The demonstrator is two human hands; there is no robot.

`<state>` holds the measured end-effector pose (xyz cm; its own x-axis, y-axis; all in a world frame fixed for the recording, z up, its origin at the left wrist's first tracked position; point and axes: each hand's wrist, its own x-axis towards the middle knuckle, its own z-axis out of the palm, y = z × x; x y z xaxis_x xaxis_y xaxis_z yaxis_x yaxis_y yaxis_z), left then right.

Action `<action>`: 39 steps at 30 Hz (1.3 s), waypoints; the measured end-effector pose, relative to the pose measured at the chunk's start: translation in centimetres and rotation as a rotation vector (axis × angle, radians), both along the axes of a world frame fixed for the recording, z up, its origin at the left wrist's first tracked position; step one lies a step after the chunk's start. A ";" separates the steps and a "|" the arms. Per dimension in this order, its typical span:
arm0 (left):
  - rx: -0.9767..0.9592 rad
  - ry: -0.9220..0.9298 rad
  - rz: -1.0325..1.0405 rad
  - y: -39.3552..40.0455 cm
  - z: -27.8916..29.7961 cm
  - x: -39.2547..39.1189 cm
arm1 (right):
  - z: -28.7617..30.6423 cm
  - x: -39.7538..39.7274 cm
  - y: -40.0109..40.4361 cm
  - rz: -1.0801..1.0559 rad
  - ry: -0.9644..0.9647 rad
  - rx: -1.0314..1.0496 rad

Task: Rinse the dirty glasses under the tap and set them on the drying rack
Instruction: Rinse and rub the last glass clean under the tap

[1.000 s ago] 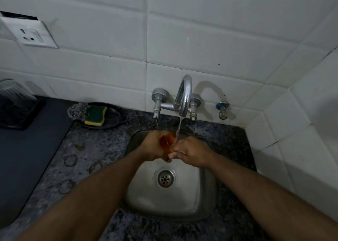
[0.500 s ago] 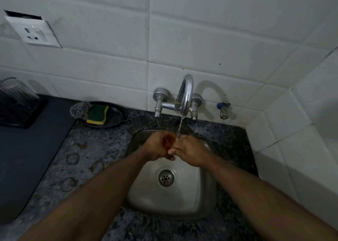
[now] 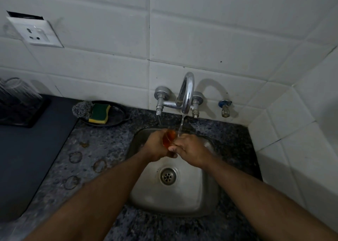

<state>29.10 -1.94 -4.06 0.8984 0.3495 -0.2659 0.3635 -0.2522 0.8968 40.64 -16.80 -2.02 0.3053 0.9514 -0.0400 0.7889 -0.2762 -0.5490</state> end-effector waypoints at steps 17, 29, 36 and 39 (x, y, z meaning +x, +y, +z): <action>-0.110 0.068 -0.056 0.9 1.0 0.6 | 1.4 1.5 0.7 0.171 -0.112 -0.015; -0.392 0.085 -0.052 -1.4 -0.2 0.0 | -1.6 -2.9 -0.1 -0.721 0.794 0.327; -0.432 0.306 0.126 -1.8 -0.5 -1.3 | -4.5 -5.2 2.6 -1.013 1.453 0.190; -0.528 0.328 0.251 -1.6 -1.0 -1.5 | -4.8 -5.3 3.6 -1.170 1.546 0.184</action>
